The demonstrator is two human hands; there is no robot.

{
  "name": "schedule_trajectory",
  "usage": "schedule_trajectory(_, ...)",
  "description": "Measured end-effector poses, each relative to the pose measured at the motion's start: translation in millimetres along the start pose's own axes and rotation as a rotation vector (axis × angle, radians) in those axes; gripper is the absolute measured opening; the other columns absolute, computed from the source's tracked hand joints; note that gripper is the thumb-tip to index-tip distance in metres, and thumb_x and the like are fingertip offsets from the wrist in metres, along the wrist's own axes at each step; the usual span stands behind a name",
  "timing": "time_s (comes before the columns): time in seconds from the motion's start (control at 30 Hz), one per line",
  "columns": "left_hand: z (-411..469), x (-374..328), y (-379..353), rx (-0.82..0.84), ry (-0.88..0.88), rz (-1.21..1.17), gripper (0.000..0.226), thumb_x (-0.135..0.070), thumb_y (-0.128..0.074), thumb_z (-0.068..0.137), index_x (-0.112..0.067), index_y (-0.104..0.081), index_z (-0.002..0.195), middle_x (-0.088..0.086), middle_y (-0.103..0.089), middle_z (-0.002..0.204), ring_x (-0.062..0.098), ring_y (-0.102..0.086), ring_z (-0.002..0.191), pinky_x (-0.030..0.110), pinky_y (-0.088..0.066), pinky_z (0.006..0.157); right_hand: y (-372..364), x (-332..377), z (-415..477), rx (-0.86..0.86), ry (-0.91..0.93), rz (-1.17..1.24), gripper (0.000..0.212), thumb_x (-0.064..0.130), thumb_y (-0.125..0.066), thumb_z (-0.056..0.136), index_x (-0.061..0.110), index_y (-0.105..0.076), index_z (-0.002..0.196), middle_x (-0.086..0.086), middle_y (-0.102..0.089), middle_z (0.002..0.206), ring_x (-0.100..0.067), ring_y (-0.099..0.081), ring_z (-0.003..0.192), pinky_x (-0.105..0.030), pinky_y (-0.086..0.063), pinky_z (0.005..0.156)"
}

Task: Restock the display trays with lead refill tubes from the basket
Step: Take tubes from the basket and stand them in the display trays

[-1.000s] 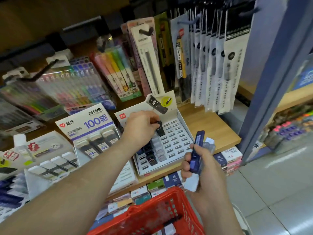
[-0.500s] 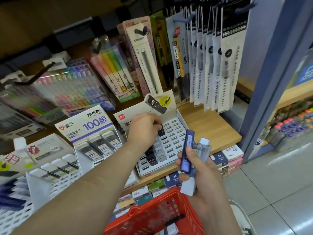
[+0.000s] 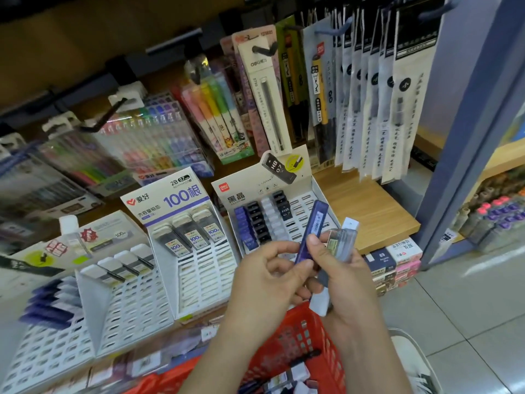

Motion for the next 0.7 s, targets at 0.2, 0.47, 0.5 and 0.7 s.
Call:
schedule_trajectory(0.2,-13.4,7.7,36.9,-0.217,-0.086,0.128,0.026,-0.021,-0.064,0.089,-0.046,-0.073,0.086,-0.013,-0.070,0.075,0.005,-0.064,0.072,0.029,-0.054,0.074,-4.3,3.9,-2.6,-0.011,0.039,-0.028,0.017,0.021,-0.071,0.082,0.017,-0.056,0.087,0.004,-0.050,0.061,-0.008,-0.043,0.048,-0.019,-0.032,0.036)
schedule_trajectory(0.47,-17.2,-6.2,76.6,-0.312,-0.041,-0.273,0.025,0.003,-0.069,0.079,-0.016,-0.074,0.094,0.008,-0.074,0.084,0.018,-0.070,0.074,0.020,-0.054,0.065,-3.9,-8.3,-6.3,0.075,-0.028,-0.192,0.012,0.012,-0.070,0.084,0.010,-0.059,0.086,-0.009,-0.066,0.072,-0.012,-0.052,0.047,-0.020,-0.034,0.037)
schedule_trajectory(0.5,-17.3,-6.5,80.1,-0.293,-0.037,-0.263,0.024,0.002,-0.068,0.080,-0.016,-0.073,0.095,0.008,-0.074,0.082,0.018,-0.070,0.074,0.019,-0.054,0.065,-4.3,-10.5,-6.1,0.093,-0.035,-0.235,0.014,0.014,-0.070,0.084,0.007,-0.060,0.089,-0.013,-0.069,0.074,-0.012,-0.051,0.046,-0.020,-0.034,0.037)
schedule_trajectory(0.7,-22.2,-3.4,105.7,-0.202,0.039,-0.261,0.032,-0.014,-0.069,0.070,-0.015,-0.072,0.102,0.017,-0.073,0.081,0.021,-0.071,0.069,0.019,-0.055,0.061,-11.9,-22.4,-10.7,0.259,-0.107,-0.465,0.032,0.027,-0.074,0.078,0.001,-0.063,0.093,-0.004,-0.054,0.053,-0.013,-0.043,0.043,-0.023,-0.035,0.040)
Point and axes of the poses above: each hand's wrist, its own z-axis towards the middle knuckle, its own y-axis out of the back of the hand, x = y × z, the point moved 4 cm from there along z, towards the middle knuckle
